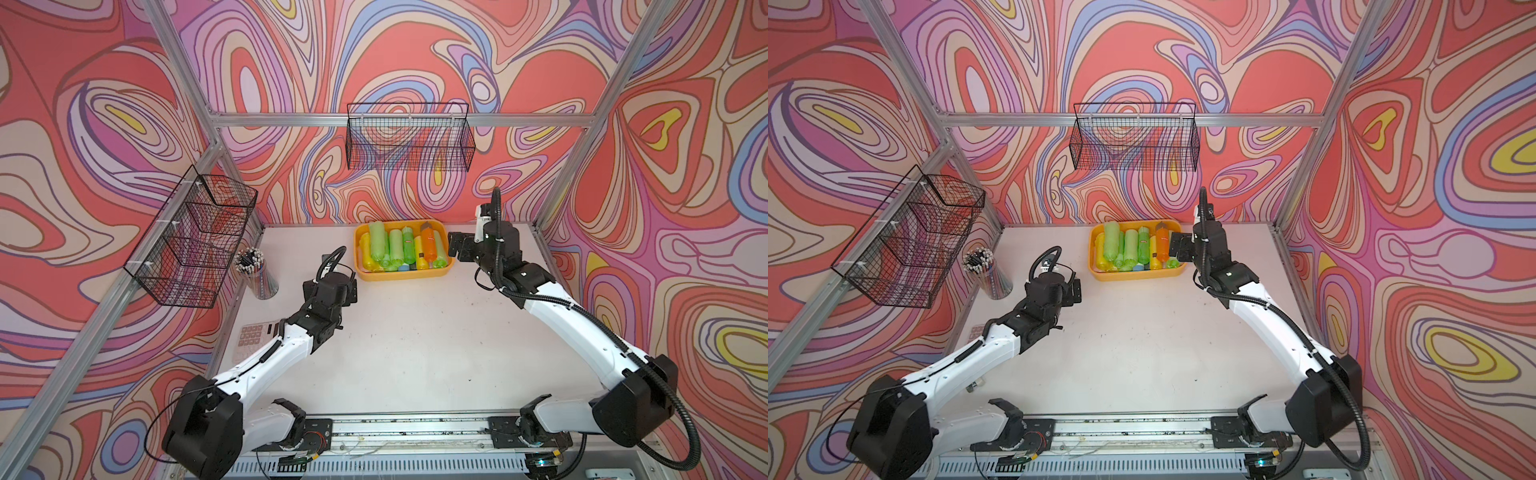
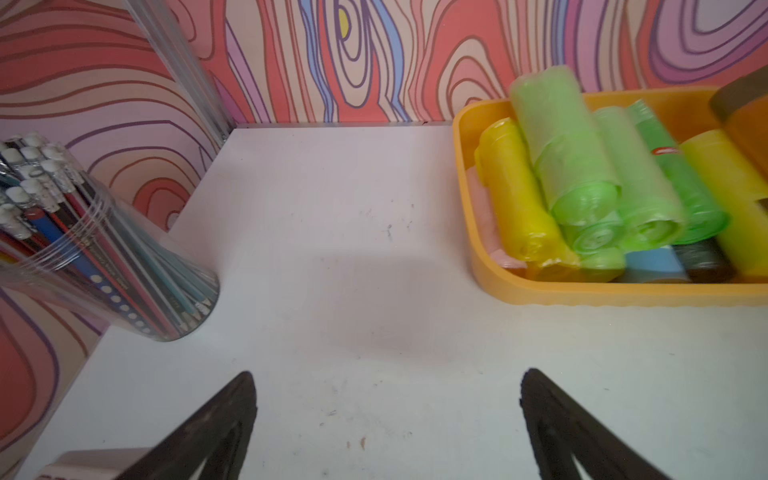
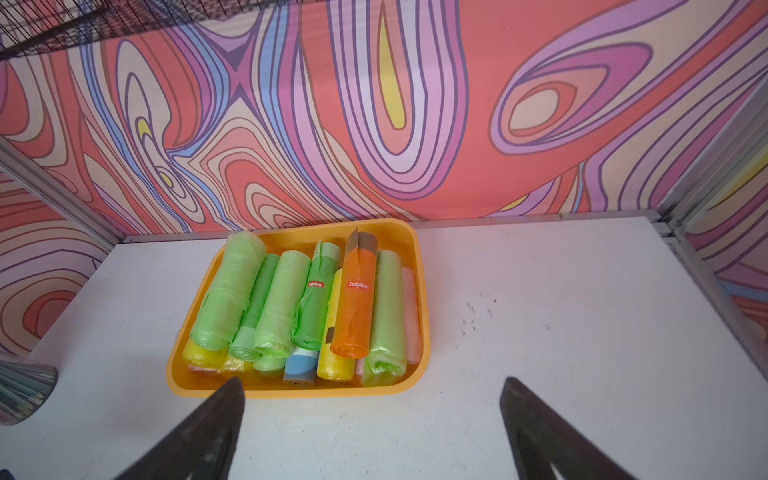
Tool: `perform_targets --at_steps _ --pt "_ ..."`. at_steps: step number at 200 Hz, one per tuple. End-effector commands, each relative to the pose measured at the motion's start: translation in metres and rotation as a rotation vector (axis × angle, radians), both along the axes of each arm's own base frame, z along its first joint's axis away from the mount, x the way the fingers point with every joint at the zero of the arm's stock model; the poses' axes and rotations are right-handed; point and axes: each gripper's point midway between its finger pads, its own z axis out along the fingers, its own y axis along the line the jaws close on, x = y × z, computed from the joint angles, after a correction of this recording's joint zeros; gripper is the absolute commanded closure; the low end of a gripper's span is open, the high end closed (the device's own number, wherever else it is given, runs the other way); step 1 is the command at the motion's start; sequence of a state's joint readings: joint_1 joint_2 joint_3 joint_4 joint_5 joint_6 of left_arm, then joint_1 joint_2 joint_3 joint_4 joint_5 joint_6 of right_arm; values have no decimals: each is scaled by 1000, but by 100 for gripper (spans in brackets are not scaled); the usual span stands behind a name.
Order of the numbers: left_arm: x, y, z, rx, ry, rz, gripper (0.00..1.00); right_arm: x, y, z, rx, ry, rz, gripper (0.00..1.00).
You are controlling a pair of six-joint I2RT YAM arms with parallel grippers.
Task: Put the roll of trash bags into the storage box
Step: Reset both arms
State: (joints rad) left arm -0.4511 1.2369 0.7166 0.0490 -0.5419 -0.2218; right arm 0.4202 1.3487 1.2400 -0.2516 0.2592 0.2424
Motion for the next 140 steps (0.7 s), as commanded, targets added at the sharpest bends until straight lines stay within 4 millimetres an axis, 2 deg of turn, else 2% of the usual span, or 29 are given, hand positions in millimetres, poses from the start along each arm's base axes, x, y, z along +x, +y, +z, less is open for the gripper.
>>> perform_targets --at_steps 1,25,30,33,57,76,93,116,125,140 --pt "7 25 18 96 -96 67 0 -5 -21 7 -83 -51 -76 2" --pt "-1 44 5 114 -146 71 0 -15 -31 3 -81 -101 -98 2" --pt "0 47 8 107 -167 76 0 -18 -30 3 -80 -115 -86 2" --pt "-5 51 -6 114 -145 74 0 -19 -30 2 -82 -121 -82 2" --pt "-7 68 -33 111 -127 76 0 -26 -30 -4 -74 -172 -62 2" --pt "-4 71 -59 118 -98 43 0 -27 -36 -10 -102 -168 -90 2" --pt "7 65 -62 138 -76 -19 0 -27 -45 -16 -138 -155 -129 2" --pt "18 71 -61 137 -134 -7 0 -28 -56 -21 -154 -168 -174 2" --pt "20 74 -69 110 -142 -7 0 -28 -56 -26 -162 -170 -169 2" --pt "20 78 -67 93 -161 14 0 -26 -57 -33 -176 -171 -168 2"
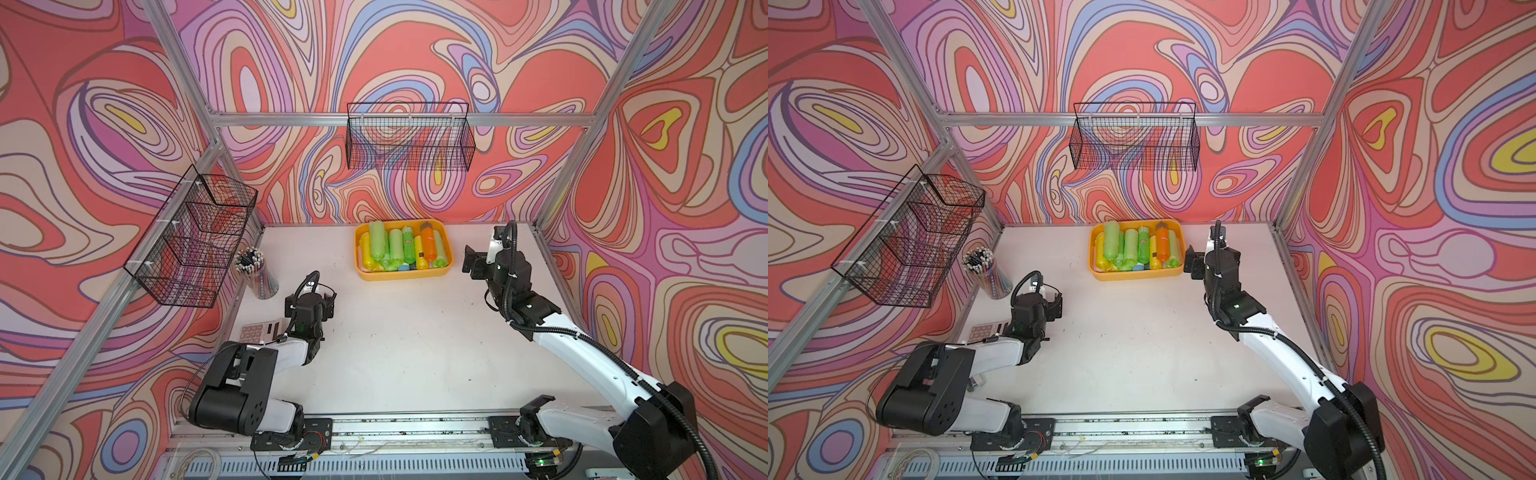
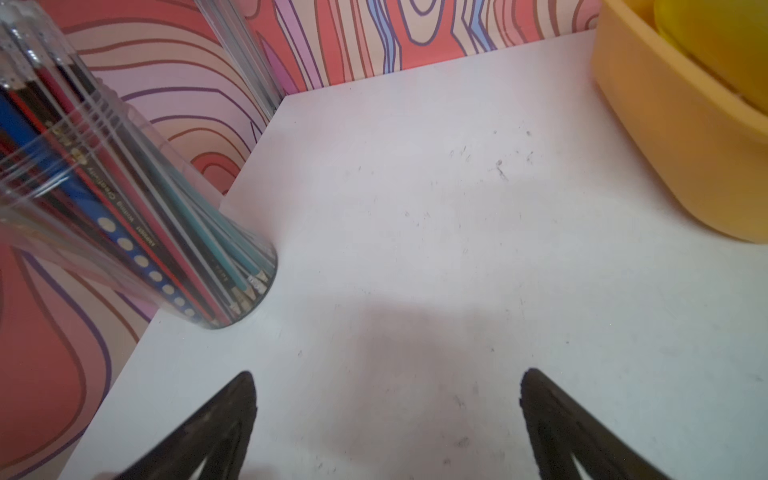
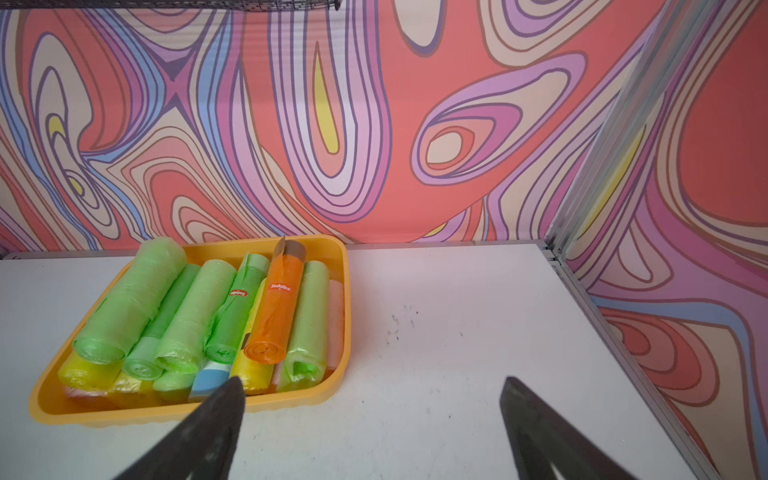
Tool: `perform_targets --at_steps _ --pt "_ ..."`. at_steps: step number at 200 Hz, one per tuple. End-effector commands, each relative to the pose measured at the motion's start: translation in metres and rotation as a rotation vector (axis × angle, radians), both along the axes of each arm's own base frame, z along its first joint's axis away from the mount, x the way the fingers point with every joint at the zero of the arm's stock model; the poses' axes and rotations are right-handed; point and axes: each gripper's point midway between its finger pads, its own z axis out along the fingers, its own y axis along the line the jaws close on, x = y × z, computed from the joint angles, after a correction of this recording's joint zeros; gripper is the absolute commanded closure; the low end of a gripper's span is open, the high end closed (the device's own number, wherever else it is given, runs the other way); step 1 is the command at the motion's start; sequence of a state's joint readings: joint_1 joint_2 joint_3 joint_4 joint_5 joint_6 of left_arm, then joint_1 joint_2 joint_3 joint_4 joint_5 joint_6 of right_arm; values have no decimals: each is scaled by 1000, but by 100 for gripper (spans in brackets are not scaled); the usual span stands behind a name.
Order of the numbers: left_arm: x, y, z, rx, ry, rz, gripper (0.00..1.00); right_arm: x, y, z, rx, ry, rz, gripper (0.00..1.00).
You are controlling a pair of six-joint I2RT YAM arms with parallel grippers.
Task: Put the roll of trash bags into the storage box
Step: Reset both arms
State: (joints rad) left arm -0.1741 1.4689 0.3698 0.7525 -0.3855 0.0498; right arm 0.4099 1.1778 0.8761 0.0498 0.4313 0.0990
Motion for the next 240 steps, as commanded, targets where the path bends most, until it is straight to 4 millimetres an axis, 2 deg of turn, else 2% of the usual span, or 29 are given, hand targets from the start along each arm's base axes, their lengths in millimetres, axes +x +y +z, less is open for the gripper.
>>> perform_targets --at_steps 1,28,49,57,69,84,95,141,195,240 --pt "11 0 22 -37 -120 -21 0 1 -10 2 -38 -44 -34 2" --pt "14 -2 20 -61 -118 -60 0 6 -25 -13 -91 -62 -102 2" --pt "16 5 2 -141 -62 -71 0 5 -37 -20 -83 -88 -147 2" --pt "18 6 5 -129 -116 -76 0 3 -39 -22 -78 -95 -148 2" --pt "15 3 2 -151 -62 -83 0 0 -42 -25 -74 -107 -149 2" --pt "19 1 3 -138 -93 -102 0 -4 -45 -33 -73 -113 -150 2" --pt "17 1 0 -149 -50 -98 0 -6 -48 -43 -77 -110 -157 2" --pt "17 2 3 -142 -90 -97 0 -3 -73 -94 -89 -30 -233 2" --pt "18 1 3 -143 -82 -101 0 5 -101 -129 -41 -29 -308 2" --pt "18 1 2 -142 -81 -101 0 22 -105 -154 -72 13 -311 2"
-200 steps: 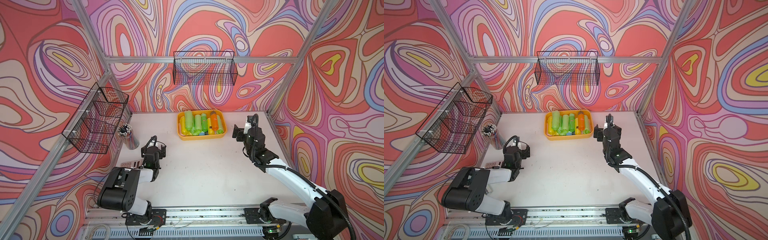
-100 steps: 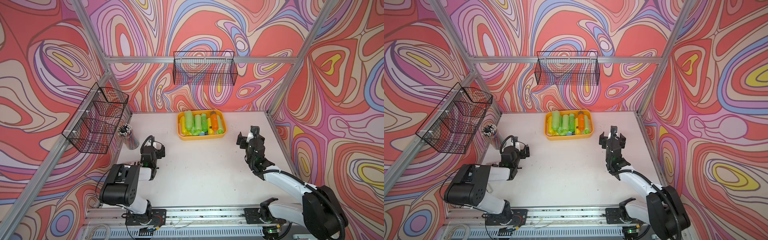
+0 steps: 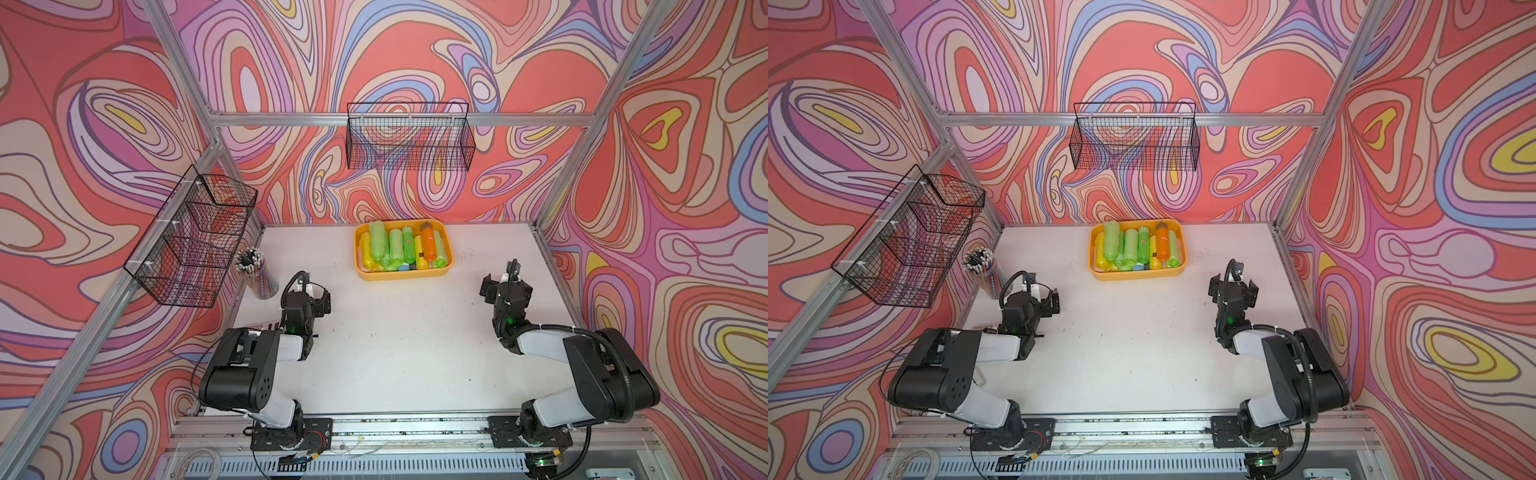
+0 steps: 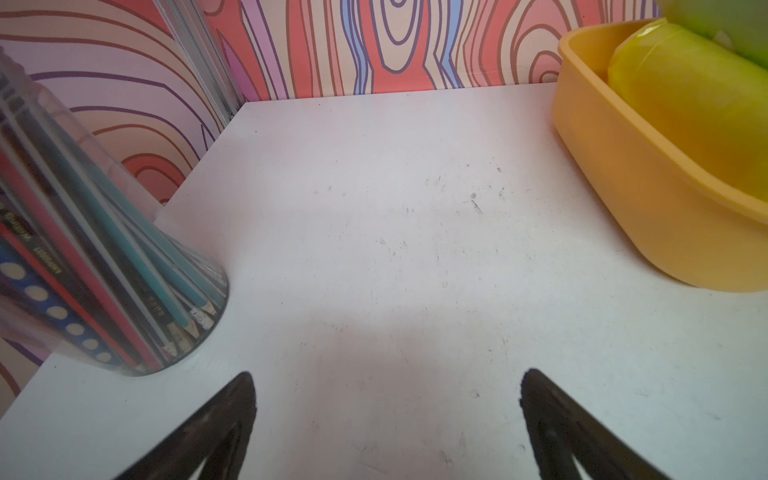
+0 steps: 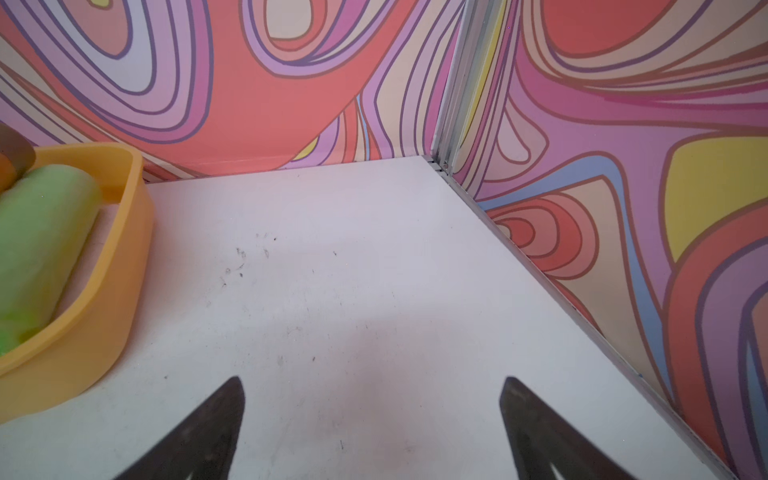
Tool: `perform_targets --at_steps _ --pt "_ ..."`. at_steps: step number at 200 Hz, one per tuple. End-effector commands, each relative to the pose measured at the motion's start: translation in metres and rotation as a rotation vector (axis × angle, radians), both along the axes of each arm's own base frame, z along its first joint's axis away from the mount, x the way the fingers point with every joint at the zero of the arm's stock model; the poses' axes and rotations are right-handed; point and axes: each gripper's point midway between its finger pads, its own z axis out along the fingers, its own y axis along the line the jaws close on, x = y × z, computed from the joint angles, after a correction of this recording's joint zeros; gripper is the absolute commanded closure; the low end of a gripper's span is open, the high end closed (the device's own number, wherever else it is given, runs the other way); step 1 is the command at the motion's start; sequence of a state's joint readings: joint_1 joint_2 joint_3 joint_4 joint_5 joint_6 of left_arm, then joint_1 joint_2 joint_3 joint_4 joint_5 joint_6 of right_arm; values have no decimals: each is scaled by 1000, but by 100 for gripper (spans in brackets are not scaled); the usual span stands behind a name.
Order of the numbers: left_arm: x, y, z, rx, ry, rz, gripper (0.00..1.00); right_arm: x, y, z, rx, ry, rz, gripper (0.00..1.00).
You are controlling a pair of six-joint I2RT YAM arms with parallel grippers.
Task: Put the roll of trash bags into the storage box
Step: Reset both arms
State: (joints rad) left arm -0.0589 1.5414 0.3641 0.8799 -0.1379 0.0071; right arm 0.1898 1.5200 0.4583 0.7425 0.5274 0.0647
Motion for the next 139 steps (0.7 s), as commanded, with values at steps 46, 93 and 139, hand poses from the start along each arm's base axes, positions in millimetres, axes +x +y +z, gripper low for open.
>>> perform_targets --at_steps 46,93,139 --pt "4 0 8 -3 -36 -2 0 25 1 -6 30 -17 79 2" --pt "4 0 8 -2 -35 -5 0 37 19 -18 81 51 246 2" --pt "4 0 7 -2 -34 -4 0 23 5 -15 87 -71 224 2"
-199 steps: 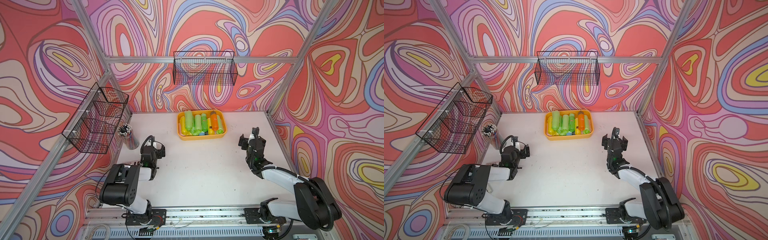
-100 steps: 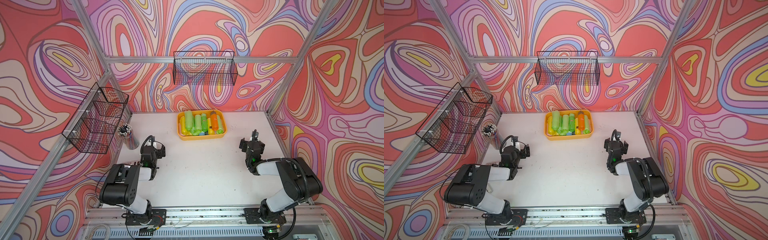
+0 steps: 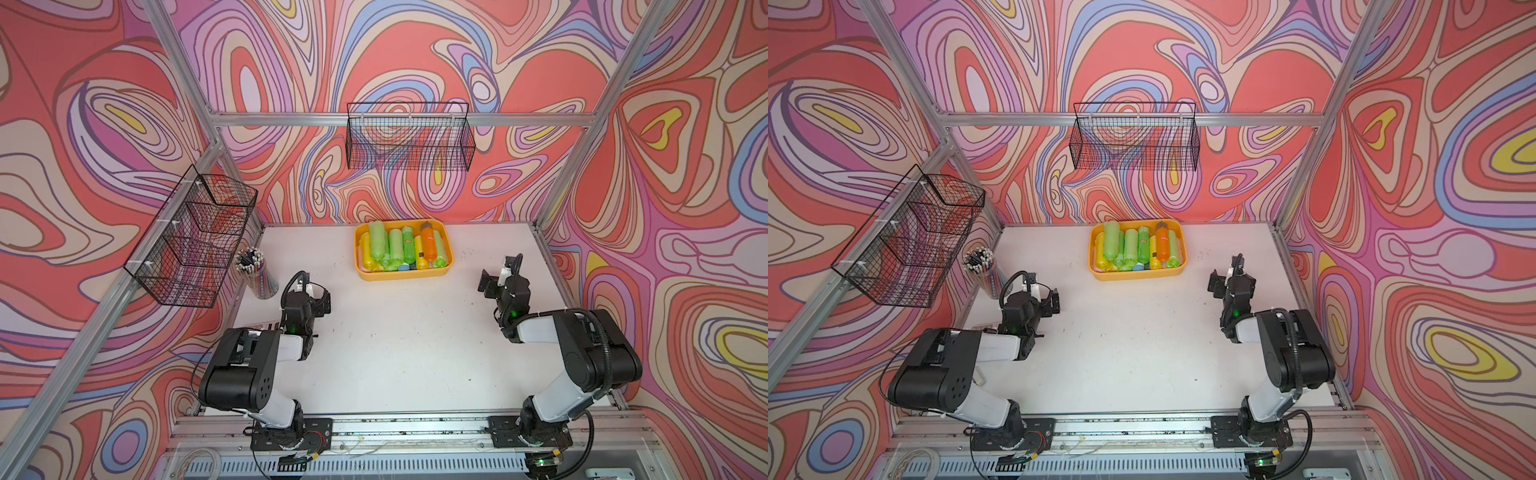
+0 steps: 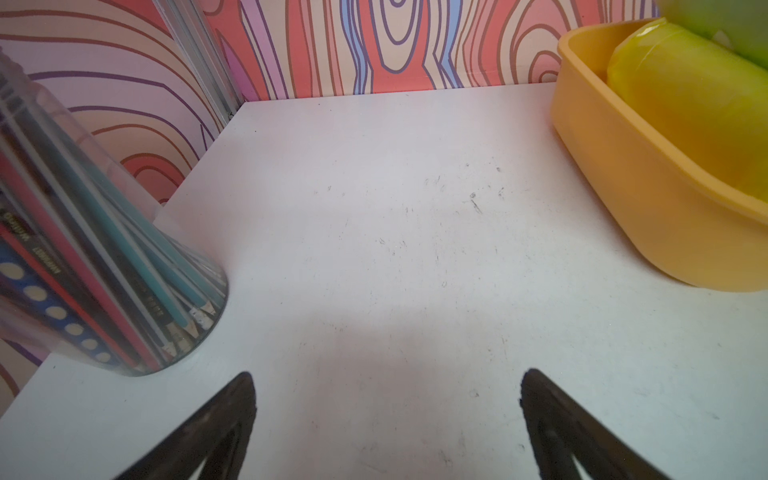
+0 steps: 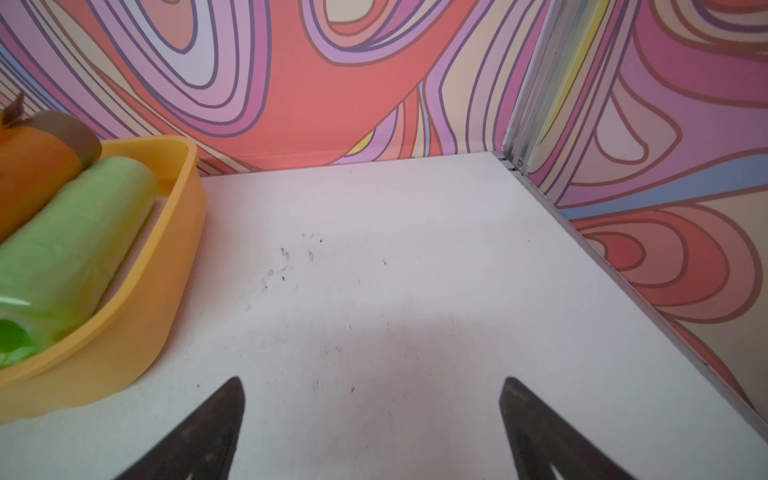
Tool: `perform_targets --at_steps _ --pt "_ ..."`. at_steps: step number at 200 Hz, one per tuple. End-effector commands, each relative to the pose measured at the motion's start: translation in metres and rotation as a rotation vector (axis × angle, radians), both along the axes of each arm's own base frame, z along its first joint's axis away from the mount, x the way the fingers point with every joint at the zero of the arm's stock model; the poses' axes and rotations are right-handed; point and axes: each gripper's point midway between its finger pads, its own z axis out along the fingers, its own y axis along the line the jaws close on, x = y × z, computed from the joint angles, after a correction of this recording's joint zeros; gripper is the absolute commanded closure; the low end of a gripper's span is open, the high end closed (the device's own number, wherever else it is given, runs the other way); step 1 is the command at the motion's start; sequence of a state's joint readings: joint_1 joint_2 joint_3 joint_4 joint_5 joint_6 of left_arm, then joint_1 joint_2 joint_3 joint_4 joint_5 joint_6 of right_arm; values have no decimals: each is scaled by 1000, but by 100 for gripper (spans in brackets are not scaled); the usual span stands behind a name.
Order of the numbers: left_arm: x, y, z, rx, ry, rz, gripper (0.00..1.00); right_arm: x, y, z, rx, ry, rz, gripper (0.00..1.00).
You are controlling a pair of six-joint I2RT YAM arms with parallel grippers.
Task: Put the roll of trash bags into the storage box
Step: Reset both arms
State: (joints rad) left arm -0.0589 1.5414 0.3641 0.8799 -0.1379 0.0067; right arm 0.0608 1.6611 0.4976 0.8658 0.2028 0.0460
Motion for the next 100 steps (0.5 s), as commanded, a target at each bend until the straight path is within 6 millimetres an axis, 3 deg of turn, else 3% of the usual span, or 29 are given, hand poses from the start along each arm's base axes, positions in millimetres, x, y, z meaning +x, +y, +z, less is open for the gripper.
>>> perform_targets --at_steps 1,100 --pt "4 0 8 -1 -34 -5 0 -8 2 3 11 -68 39 2" --pt "4 0 8 -2 -36 -5 0 -13 4 1 0 -100 56 2"
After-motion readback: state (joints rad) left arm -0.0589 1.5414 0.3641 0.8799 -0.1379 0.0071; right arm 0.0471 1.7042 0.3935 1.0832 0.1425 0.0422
